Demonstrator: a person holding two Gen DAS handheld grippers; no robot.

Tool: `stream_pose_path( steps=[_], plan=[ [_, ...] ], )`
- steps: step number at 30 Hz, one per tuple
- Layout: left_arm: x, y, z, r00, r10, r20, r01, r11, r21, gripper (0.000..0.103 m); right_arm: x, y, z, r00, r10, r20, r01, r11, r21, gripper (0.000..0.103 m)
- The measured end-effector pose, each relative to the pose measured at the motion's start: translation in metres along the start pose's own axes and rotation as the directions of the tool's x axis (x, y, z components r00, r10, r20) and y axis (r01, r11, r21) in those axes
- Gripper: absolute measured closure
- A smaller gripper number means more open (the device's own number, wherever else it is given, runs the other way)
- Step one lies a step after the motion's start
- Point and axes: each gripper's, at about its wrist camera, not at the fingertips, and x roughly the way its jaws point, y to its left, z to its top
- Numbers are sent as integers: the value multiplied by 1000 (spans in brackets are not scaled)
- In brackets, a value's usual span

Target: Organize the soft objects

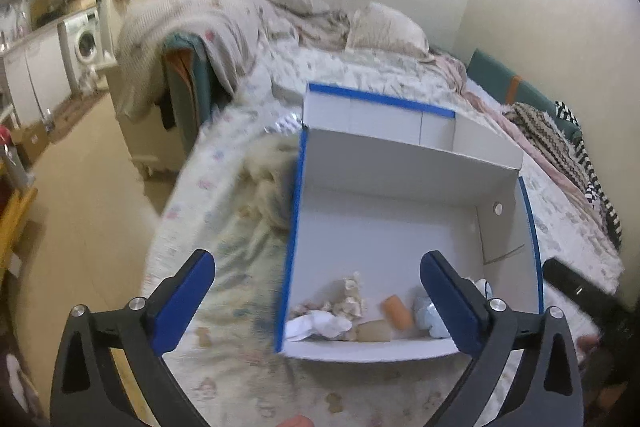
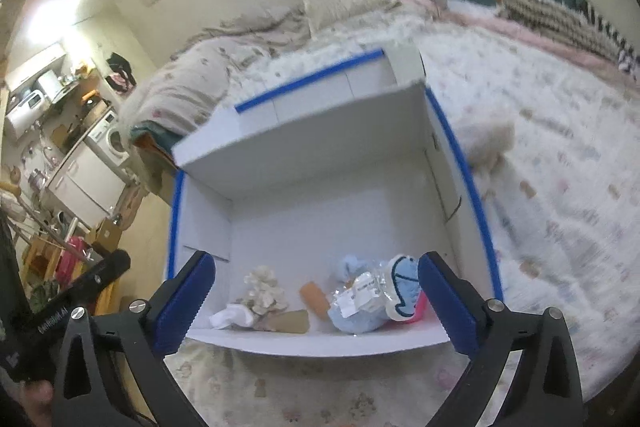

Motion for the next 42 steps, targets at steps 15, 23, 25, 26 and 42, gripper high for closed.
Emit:
stream_pose_path(
  steps=[15,23,25,26,42],
  plan=[
    [-45,-2,-63,998,62,12,-63,989,131,1,-41,37,-58,995,-71,70,84,973,-216,0],
    [-35,6,-73,999,54,-9,-52,992,118,1,-25,28,-72,994,-102,44,109,968,-227,0],
    [-36,6,-74,998,57,1,-56,991,122,1,-26,25,-72,992,-111,55,121,967,-225,0],
    [-36,6,-74,998,55,1,-55,991,121,1,-26,23,-72,993,-110,53,118,969,-215,0],
    [-26,0,-73,999,12,-41,-8,996,92,1,-17,15,-72,990,-138,33,141,972,-188,0]
  ],
)
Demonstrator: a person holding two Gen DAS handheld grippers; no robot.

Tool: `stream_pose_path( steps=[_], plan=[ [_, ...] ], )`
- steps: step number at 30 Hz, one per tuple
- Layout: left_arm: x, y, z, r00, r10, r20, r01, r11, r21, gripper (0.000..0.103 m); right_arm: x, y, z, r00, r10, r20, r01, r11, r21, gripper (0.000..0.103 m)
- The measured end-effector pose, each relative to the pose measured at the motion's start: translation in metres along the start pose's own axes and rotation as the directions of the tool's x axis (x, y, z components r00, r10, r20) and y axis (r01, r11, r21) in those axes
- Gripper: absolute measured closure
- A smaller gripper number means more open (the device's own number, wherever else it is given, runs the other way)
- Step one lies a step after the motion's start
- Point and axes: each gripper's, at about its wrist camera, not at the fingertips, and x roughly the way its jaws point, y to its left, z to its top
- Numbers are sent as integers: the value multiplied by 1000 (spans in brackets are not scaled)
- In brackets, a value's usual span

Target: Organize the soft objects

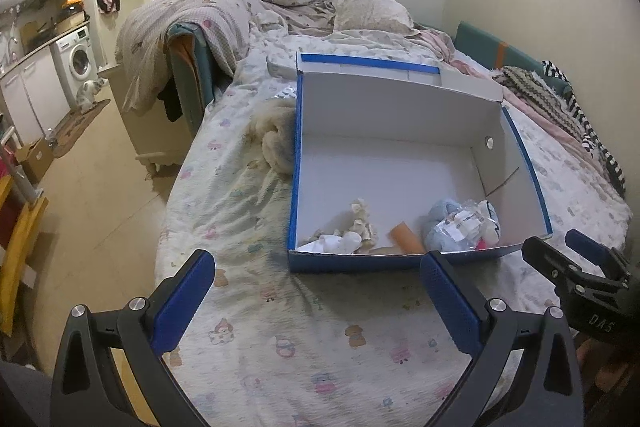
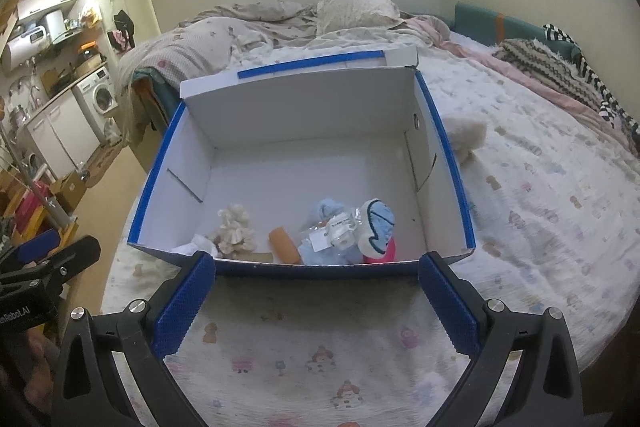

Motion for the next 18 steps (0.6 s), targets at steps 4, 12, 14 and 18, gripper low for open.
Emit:
stream_pose_path(
  steps=[4,12,14,18],
  plan=[
    [0,0,0,1000,2,1,-2,1000,1,1,0,-1,1,1000,-2,0,2,1000,8,0],
    [1,5,-1,1000,-2,-7,2,1000,-20,1,-2,0,0,1000,-6,4,6,1000,-2,0],
    [1,4,-1,1000,-6,-7,6,1000,-17,1,-2,-1,0,1000,-7,5,7,1000,3,0],
    [2,4,-1,1000,-17,-10,17,1000,-13,1,-1,-1,1,1000,-7,4,7,1000,5,0]
  ],
)
